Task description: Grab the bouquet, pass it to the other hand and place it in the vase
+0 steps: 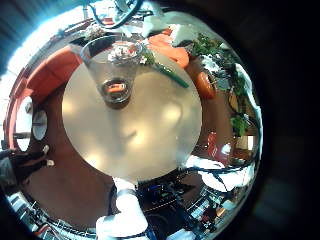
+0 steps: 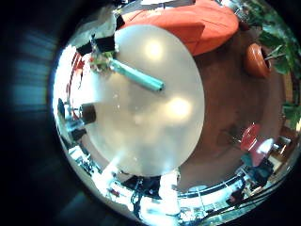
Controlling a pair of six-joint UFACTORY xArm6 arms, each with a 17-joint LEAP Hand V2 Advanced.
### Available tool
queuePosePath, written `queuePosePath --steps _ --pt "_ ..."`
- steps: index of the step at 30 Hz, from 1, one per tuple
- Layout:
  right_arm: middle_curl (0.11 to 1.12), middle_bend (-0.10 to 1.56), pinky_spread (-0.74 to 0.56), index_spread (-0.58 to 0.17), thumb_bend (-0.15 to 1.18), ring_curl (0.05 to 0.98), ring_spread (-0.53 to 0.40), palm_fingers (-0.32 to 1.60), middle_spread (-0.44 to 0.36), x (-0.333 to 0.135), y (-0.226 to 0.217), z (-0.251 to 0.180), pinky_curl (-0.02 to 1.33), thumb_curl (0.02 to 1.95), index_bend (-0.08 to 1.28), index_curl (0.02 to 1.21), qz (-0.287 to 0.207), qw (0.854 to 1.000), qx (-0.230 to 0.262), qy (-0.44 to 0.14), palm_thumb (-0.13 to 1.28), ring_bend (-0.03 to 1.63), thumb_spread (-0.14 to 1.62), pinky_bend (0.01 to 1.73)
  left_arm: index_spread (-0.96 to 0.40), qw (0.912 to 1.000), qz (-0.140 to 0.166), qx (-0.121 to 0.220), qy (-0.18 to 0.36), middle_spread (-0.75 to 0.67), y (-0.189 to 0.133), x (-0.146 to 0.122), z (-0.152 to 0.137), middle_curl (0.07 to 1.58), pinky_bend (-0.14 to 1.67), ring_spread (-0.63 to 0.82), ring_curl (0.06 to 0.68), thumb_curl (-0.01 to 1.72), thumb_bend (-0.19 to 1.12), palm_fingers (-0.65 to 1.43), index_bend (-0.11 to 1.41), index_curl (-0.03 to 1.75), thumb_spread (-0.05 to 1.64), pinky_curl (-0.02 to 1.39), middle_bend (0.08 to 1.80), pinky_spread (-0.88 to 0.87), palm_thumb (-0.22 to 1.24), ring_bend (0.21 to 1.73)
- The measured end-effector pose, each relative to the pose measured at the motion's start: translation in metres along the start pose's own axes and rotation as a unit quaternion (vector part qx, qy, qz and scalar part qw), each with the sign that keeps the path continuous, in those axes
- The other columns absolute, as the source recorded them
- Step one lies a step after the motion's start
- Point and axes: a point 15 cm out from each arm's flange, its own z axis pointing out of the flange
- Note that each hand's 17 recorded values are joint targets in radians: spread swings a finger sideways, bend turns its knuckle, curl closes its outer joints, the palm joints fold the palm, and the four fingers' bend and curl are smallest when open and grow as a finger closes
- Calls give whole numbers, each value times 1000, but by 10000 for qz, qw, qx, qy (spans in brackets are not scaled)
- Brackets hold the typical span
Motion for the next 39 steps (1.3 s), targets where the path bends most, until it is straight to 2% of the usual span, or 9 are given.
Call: queuePosePath --steps 7,10,15,24,39 --pt "558 835 70 -283 -22 471 -111 150 -87 23 -6 72 473 663 516 584 190 9940 -798 729 745 1051 1000 684 179 10000 -11 -67 -21 406 2 1 4 343 180 582 201 334 -23 143 187 388 1082 254 196 529 406 461" --pt "540 797 110 -276 -25 455 -97 149 -81 16 -19 86 448 642 504 568 62 9905 -851 1080 743 1014 1002 646 179 10000 2 -64 -44 406 3 0 3 343 180 583 201 334 -23 143 187 388 1082 254 196 529 406 461" --pt "514 740 145 -266 -25 432 -84 171 -75 36 -26 104 410 616 469 542 256 9824 -997 1556 734 966 1003 603 179 10000 -19 -64 -39 407 4 -3 3 343 180 583 201 334 -23 143 187 388 1082 254 196 529 406 460" --pt "492 691 163 -252 -22 404 -82 239 -63 34 -31 106 358 587 407 506 315 9823 -914 1604 737 911 1017 534 179 10000 -33 -62 -37 407 3 -6 4 343 180 584 200 335 -23 143 186 388 1082 254 196 529 406 460" --pt "498 672 87 -260 -20 407 -137 401 -92 47 -30 117 301 566 361 496 423 9805 -1054 1605 760 931 1010 498 179 9999 -40 -125 -20 407 1 -5 7 343 180 584 200 335 -23 143 186 388 1082 254 196 529 406 460"
